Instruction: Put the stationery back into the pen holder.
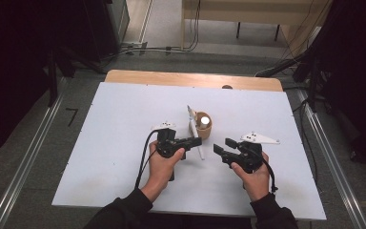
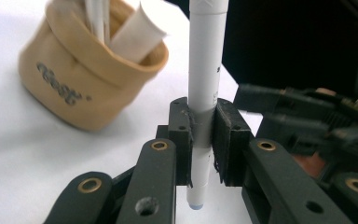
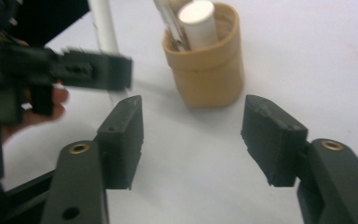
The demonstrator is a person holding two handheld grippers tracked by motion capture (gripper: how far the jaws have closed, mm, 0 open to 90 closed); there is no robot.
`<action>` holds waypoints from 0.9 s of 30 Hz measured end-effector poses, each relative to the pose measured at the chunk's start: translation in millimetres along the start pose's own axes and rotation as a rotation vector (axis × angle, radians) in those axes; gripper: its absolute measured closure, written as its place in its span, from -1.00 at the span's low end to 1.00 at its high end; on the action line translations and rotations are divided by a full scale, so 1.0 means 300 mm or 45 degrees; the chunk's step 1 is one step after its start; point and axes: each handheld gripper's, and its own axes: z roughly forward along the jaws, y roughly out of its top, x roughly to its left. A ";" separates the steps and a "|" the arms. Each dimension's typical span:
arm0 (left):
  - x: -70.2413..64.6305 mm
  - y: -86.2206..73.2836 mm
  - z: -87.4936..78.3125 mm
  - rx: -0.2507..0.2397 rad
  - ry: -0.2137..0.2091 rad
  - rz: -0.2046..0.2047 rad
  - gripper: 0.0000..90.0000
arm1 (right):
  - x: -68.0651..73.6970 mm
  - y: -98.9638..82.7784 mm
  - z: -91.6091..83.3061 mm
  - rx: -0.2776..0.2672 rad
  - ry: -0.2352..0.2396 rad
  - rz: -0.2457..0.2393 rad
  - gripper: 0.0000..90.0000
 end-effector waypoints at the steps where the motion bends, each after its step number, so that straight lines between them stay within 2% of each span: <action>1: -0.001 0.005 -0.001 -0.008 -0.002 -0.001 0.78 | -0.008 -0.004 -0.002 0.004 -0.008 0.004 -0.19; 6: 0.001 0.031 -0.001 -0.042 0.013 0.007 0.78 | -0.033 -0.012 -0.008 0.028 -0.033 0.025 -0.25; 11: 0.006 0.056 -0.003 -0.061 0.039 0.023 0.77 | -0.050 -0.018 -0.007 0.045 -0.067 0.033 -0.38; 19: 0.011 0.101 -0.012 -0.110 0.055 0.025 0.77 | -0.059 -0.020 0.003 0.063 -0.096 0.048 -0.54; 27: 0.017 0.138 -0.009 -0.152 0.070 0.029 0.77 | -0.063 -0.021 0.009 0.074 -0.101 0.057 -0.57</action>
